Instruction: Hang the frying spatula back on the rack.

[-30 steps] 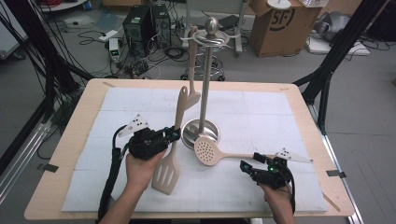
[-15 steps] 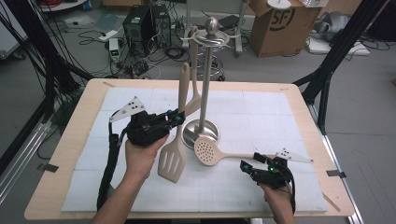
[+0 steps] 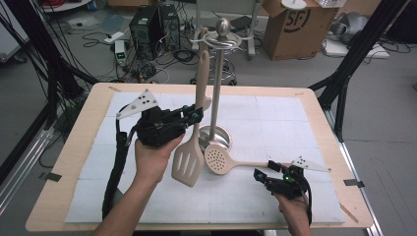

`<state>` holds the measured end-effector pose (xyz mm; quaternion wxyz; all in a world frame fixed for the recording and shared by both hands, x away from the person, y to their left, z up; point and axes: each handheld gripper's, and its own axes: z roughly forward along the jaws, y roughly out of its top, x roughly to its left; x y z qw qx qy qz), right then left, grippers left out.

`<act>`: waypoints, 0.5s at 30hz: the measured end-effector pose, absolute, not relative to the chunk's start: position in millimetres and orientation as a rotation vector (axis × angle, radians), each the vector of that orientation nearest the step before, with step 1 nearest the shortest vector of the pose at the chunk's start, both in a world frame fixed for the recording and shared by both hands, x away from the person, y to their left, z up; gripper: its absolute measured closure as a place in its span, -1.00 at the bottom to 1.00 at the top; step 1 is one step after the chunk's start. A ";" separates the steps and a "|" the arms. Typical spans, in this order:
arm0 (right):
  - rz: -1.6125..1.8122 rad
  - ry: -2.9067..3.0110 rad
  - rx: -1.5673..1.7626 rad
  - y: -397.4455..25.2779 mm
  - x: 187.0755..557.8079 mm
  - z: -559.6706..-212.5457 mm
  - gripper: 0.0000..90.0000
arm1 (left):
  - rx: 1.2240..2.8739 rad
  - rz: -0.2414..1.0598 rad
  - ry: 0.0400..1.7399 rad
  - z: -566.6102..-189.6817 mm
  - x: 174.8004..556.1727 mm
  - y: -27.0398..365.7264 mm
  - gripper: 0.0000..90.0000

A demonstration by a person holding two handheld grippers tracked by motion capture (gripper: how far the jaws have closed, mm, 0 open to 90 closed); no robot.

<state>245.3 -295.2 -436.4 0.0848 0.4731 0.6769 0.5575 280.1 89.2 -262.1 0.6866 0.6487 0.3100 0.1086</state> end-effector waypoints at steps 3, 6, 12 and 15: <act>1.661 2.023 1.414 -294.8 245.1 -436.2 -0.67 | 1.453 0.235 0.698 -258.3 282.3 86.7 0.71; 1.662 2.019 1.412 -295.1 245.1 -436.0 -0.67 | 1.451 0.222 0.700 -256.5 285.7 85.2 0.71; 1.662 2.020 1.418 -295.7 244.9 -435.9 -0.67 | 1.450 0.189 0.698 -257.2 288.5 81.0 0.71; 1.663 2.018 1.414 -295.9 245.0 -436.0 -0.67 | 1.455 0.186 0.707 -257.2 290.4 79.4 0.70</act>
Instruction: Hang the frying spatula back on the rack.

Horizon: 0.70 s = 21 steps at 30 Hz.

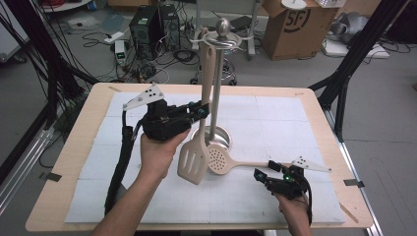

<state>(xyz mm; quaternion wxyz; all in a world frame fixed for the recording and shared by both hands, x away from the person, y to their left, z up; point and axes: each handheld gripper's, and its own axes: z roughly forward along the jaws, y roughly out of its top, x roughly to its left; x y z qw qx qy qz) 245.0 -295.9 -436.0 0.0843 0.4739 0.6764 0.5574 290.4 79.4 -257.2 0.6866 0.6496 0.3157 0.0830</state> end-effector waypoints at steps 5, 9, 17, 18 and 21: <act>1.668 2.017 1.418 -296.2 244.9 -436.0 -0.67 | 1.464 0.191 0.728 -257.3 293.1 77.8 0.70; 1.667 2.018 1.417 -296.3 244.8 -436.0 -0.67 | 1.476 0.185 0.745 -261.1 295.9 75.7 0.70; 1.669 2.010 1.424 -297.8 243.9 -435.5 -0.67 | 1.424 0.165 0.738 -268.8 293.9 78.7 0.48; 1.670 2.006 1.422 -298.0 244.1 -435.7 -0.67 | 1.422 0.182 0.743 -269.3 292.5 79.6 0.38; 1.670 2.010 1.423 -297.7 243.8 -435.5 -0.67 | 1.345 0.264 0.742 -269.7 284.0 86.9 0.22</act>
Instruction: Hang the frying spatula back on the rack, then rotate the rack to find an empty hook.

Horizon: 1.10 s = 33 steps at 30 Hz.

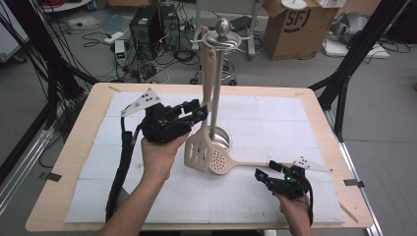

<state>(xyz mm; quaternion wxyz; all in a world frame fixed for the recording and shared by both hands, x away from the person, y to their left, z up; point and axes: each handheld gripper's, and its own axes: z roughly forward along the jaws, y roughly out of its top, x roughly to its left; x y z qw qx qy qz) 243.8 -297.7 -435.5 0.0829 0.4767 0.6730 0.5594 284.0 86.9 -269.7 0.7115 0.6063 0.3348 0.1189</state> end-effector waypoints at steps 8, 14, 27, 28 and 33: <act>1.665 2.017 1.415 -296.2 244.2 -435.8 -0.67 | 1.243 0.349 0.706 -261.1 273.1 97.2 0.15; 1.663 2.020 1.418 -296.4 244.1 -435.9 -0.67 | 1.195 0.390 0.678 -256.8 267.5 94.0 0.14; 1.674 1.999 1.423 -300.6 241.3 -435.1 -0.67 | 1.157 0.403 0.660 -244.3 266.6 80.4 0.14; 1.674 2.000 1.423 -300.6 241.3 -435.2 -0.67 | 1.151 0.407 0.658 -242.9 266.8 79.3 0.14; 1.671 2.008 1.420 -300.2 241.9 -435.7 -0.67 | 1.123 0.448 0.632 -237.8 267.2 70.0 0.21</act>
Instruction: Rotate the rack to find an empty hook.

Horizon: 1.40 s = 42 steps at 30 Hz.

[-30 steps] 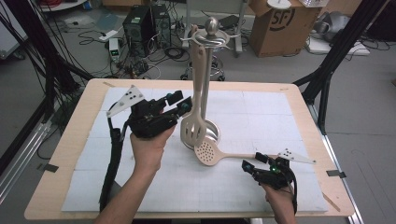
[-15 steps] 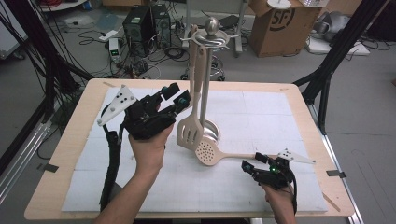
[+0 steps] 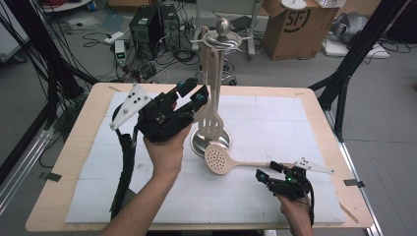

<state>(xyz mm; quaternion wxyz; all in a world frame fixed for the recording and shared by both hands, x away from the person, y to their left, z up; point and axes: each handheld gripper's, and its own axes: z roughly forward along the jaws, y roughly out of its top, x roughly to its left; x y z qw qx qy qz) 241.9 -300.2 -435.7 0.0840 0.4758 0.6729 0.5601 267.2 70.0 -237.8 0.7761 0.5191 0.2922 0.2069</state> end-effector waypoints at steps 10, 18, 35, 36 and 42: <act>1.674 2.004 1.427 -301.2 242.3 -435.9 -0.67 | 1.108 0.436 0.636 -234.4 278.4 63.9 0.61; 1.674 2.005 1.419 -301.3 242.9 -436.1 -0.67 | 1.125 0.441 0.654 -225.3 284.0 55.2 0.99; 1.688 1.986 1.428 -304.1 242.4 -435.8 -0.67 | 1.067 0.442 0.736 -203.1 300.8 32.5 1.00; 1.686 1.986 1.432 -304.2 242.2 -435.5 -0.67 | 1.067 0.447 0.739 -201.2 301.5 31.4 1.00; 1.685 1.986 1.429 -304.4 242.2 -435.7 -0.67 | 1.092 0.486 0.761 -201.6 307.3 26.6 1.00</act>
